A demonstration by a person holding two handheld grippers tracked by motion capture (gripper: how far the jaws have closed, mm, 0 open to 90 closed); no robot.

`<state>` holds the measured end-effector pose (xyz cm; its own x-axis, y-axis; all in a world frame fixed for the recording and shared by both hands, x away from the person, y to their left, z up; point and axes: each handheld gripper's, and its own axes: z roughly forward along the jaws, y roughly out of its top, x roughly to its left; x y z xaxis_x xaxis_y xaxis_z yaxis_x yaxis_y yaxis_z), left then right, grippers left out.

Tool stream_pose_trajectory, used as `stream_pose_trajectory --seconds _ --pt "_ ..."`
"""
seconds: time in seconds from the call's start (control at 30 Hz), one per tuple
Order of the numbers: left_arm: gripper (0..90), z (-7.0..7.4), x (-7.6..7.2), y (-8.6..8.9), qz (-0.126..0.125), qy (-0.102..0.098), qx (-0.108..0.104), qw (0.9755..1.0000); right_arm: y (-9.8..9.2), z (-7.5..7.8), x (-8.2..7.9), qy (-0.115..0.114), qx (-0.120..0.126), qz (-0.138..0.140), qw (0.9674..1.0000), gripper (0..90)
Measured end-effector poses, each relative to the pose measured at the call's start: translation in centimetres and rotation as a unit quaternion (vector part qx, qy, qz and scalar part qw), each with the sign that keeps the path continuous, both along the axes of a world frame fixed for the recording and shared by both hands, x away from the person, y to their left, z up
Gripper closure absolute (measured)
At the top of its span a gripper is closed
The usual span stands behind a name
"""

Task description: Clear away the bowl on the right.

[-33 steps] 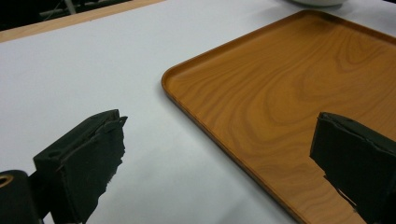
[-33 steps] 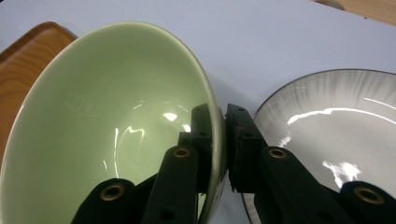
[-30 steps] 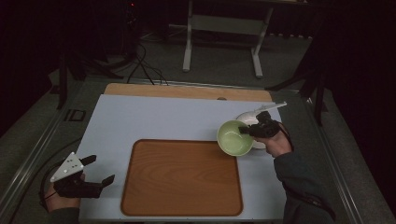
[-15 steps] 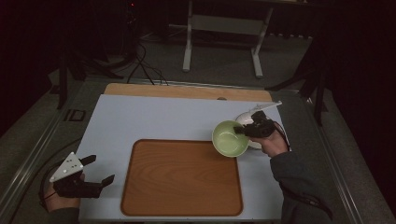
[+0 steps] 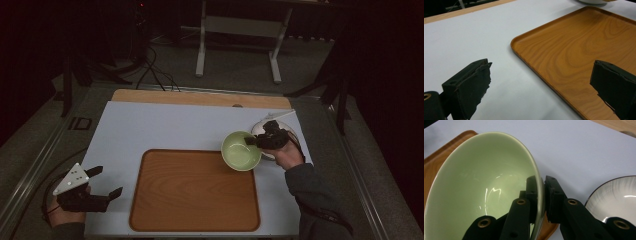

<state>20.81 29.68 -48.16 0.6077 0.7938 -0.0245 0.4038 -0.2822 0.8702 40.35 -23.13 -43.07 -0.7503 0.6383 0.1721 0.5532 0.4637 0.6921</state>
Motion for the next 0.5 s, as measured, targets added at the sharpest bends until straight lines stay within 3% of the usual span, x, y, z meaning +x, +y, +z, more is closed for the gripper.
stream_pose_trajectory --seconds 0.5 --pt "2.9 0.0 0.0 0.0 0.001 0.001 0.001 1.0000 1.7 0.0 -0.8 -0.001 -0.003 0.026 0.9996 82.2"
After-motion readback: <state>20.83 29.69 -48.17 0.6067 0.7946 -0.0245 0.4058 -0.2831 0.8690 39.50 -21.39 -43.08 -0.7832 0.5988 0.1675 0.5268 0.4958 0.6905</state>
